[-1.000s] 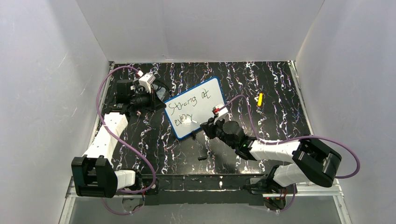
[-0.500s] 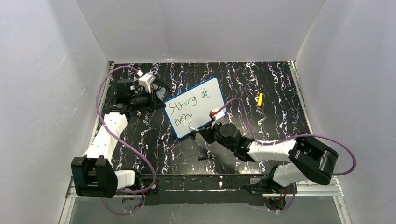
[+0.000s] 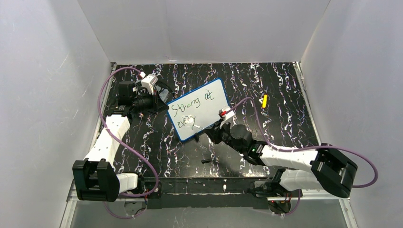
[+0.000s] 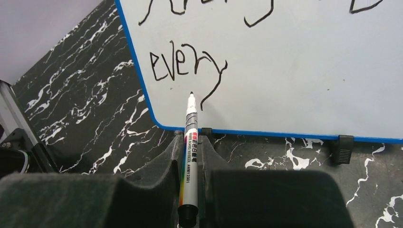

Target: Write a sentence on the whiteboard

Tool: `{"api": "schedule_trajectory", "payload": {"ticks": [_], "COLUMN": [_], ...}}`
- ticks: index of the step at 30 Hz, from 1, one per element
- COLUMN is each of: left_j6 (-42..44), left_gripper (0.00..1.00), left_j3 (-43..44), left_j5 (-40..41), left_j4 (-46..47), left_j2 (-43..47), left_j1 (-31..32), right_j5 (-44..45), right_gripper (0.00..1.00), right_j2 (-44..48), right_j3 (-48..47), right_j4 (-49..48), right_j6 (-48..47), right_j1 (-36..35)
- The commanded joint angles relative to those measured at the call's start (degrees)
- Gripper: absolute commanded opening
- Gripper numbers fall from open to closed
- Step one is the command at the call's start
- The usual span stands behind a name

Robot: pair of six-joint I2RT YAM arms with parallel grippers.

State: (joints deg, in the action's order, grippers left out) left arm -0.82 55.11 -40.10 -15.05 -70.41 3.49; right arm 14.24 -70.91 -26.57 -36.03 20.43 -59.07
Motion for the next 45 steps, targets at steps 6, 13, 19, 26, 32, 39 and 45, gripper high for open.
{"api": "schedule_trajectory", "payload": {"ticks": [6,13,19,26,32,39,45], "left_j6": [0.56,0.56,0.56,0.56,0.58,0.56,0.56], "left_gripper": [0.0,0.0,0.0,0.0,0.0,0.0,0.0], "left_j3": [0.0,-0.1,-0.14,-0.09,-0.12,0.06,0.08], "left_j5": [-1.03,-0.96,-0.86,-0.78,-0.75,-0.77,-0.73], "left_j4": [-0.86,-0.94,-0.95,-1.03,-1.04,-1.04,-1.12], "left_j2": [2.01,2.05,1.82,1.34,1.23,1.11,1.1], "left_j1": [0.16,0.13,0.12,0.21,0.29,0.29,0.38], "right_j5": [1.43,-1.13,-5.79,-10.08,-11.32,-11.36,-9.88], "right_gripper": [0.01,0.01,0.01,0.01,0.01,0.01,0.01], "right_j2": [6.53,8.71,8.03,4.46,1.06,-1.12,-3.62], "right_j3": [-4.01,-4.76,-4.17,-4.77,-5.69,-6.48,-7.46], "right_j4": [5.26,8.39,7.25,3.4,0.38,-2.97,-2.64], "right_j6": [-3.22,-5.59,-6.45,-5.93,-5.8,-4.96,-4.96], "right_j1": [0.41,3.64,8.27,12.23,12.92,13.1,13.26]}}
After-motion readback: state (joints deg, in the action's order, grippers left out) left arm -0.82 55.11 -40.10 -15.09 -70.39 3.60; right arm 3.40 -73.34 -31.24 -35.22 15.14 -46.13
